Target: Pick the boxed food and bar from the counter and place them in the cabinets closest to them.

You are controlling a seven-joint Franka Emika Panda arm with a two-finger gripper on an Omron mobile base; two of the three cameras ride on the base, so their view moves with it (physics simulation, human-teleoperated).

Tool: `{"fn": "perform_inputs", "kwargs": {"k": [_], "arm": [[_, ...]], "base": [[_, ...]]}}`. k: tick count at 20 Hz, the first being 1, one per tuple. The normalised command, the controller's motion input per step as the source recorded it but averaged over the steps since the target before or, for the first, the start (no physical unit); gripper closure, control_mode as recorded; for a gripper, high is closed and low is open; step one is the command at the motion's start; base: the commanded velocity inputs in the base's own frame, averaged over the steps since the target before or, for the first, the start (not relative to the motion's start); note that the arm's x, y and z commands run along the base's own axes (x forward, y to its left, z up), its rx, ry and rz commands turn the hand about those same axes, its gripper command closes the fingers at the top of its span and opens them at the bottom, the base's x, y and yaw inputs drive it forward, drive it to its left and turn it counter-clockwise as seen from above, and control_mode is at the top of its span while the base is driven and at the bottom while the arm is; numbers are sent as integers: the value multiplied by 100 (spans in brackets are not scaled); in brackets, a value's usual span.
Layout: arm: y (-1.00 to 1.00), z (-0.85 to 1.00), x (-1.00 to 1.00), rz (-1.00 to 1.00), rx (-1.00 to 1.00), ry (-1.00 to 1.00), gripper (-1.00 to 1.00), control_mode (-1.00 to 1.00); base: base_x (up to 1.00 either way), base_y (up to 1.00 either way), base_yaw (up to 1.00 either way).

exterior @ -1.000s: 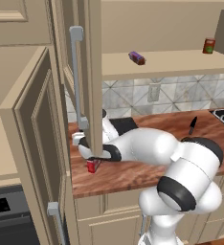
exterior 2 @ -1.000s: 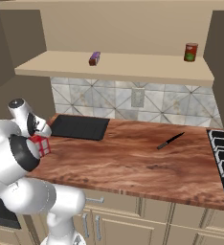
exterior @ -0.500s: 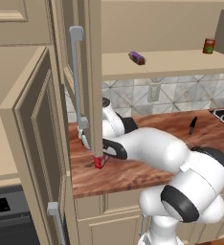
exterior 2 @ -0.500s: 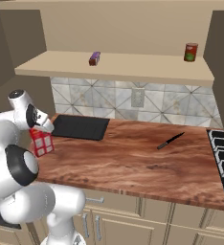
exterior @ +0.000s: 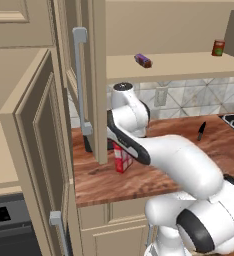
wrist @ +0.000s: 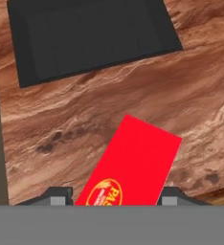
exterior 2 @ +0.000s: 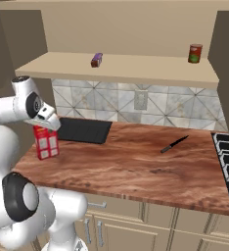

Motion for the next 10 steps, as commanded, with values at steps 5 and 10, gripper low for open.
{"fn": "perform_inputs", "kwargs": {"k": [5, 10], "arm": [[-70, 30, -99, -1, 5, -13, 100, -100], [-61, 20, -100, 0, 7, -22, 100, -100]], "base": [[0, 0, 0], [0, 0, 0]]}}
